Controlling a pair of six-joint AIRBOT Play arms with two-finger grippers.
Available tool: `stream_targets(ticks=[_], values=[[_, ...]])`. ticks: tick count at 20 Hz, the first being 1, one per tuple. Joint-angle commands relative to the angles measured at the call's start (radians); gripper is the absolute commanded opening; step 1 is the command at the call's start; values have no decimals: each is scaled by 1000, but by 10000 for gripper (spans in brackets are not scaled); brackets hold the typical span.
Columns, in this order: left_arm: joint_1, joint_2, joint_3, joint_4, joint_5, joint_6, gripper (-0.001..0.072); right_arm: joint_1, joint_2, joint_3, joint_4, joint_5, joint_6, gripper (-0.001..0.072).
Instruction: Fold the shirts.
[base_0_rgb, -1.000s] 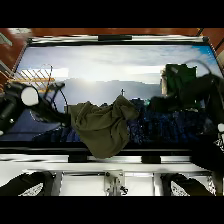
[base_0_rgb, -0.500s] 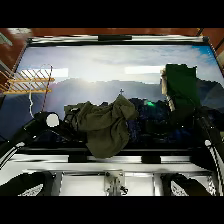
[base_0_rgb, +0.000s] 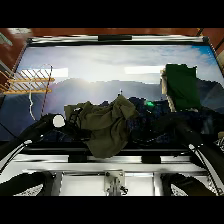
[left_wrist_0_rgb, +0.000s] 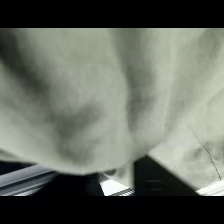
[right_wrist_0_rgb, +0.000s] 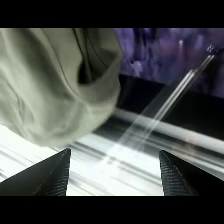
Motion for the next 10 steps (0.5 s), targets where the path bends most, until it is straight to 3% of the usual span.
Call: stream_targets(ticks=[1,4,9,10], values=[[0,-4,2,-8,5,37,63,97,-79,-6,54,121,26,659],[0,-2,34,-7,-45,103,33,138,-113,-6,97,201,29,660],[0,11,84,-7,-51,109,33,138,-118,-5,143,309,57,657],[0,13,94,-7,-51,110,33,138,-118,-5,149,326,56,574]])
